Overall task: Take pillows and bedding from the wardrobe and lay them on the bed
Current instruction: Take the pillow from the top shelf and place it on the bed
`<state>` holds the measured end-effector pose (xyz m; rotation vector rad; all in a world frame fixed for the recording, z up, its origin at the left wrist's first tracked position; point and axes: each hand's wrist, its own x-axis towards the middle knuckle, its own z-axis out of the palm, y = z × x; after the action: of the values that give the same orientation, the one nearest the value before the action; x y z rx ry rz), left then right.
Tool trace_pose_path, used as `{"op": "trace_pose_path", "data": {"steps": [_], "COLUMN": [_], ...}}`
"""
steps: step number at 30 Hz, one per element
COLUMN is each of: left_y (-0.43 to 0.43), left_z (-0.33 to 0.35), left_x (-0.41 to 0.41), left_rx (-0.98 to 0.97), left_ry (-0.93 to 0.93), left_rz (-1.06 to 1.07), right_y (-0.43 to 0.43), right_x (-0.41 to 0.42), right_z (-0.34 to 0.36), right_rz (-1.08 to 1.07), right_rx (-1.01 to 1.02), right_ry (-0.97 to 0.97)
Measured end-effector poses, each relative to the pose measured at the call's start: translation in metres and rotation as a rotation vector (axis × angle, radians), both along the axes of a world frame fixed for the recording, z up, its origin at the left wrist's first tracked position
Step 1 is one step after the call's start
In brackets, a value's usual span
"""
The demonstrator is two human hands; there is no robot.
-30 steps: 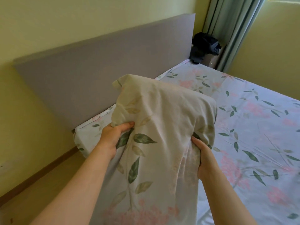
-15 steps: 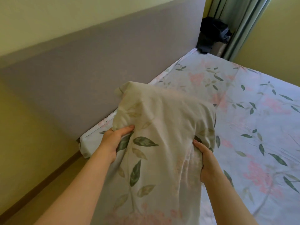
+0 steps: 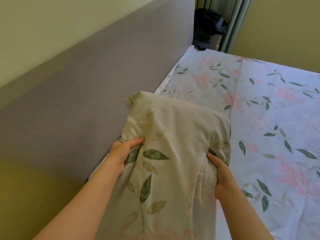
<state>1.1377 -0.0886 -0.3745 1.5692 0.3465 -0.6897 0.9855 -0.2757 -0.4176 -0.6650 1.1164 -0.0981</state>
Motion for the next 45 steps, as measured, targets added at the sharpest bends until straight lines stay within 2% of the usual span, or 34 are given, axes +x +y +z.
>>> {"op": "trace_pose_path", "data": {"steps": [7,14,18,21,24,27,31,33,37,41,45], "left_y": [-0.048,-0.106,-0.134,-0.131,-0.115,-0.09,-0.061,-0.053,-0.049,-0.059,-0.072], "left_z": [0.017,0.008,-0.043,-0.096,-0.148,-0.198,-0.24,-0.253,-0.255,-0.227,-0.174], "left_x": [0.043,0.134,0.182,0.182,0.165,0.155,0.148,0.146,0.155,0.169,0.197], "left_rx": [0.061,0.082,0.368,0.54,0.675,0.736,0.72,0.644,0.561,0.448,0.43], "left_ry": [-0.043,-0.017,-0.219,-0.303,-0.249,-0.163,-0.101,-0.063,-0.013,-0.147,-0.363], "left_rz": [-0.082,-0.201,-0.251,-0.462,-0.624,-0.647,-0.532,-0.453,-0.414,-0.371,-0.3], "right_y": [-0.039,-0.096,-0.118,-0.106,-0.084,-0.061,-0.042,-0.037,-0.033,-0.036,-0.042], "right_x": [0.033,0.104,0.144,0.145,0.131,0.118,0.12,0.129,0.138,0.15,0.171], "right_z": [0.004,0.0,-0.039,-0.077,-0.12,-0.158,-0.193,-0.204,-0.211,-0.196,-0.16], "right_rz": [-0.002,-0.015,-0.063,0.009,0.078,0.094,0.085,0.075,0.101,0.142,0.076], "right_rx": [0.042,-0.044,-0.254,-0.375,-0.32,-0.264,-0.254,-0.235,-0.278,-0.378,-0.555], "right_ry": [-0.047,-0.021,0.207,0.293,0.307,0.322,0.318,0.294,0.228,0.17,0.085]}}
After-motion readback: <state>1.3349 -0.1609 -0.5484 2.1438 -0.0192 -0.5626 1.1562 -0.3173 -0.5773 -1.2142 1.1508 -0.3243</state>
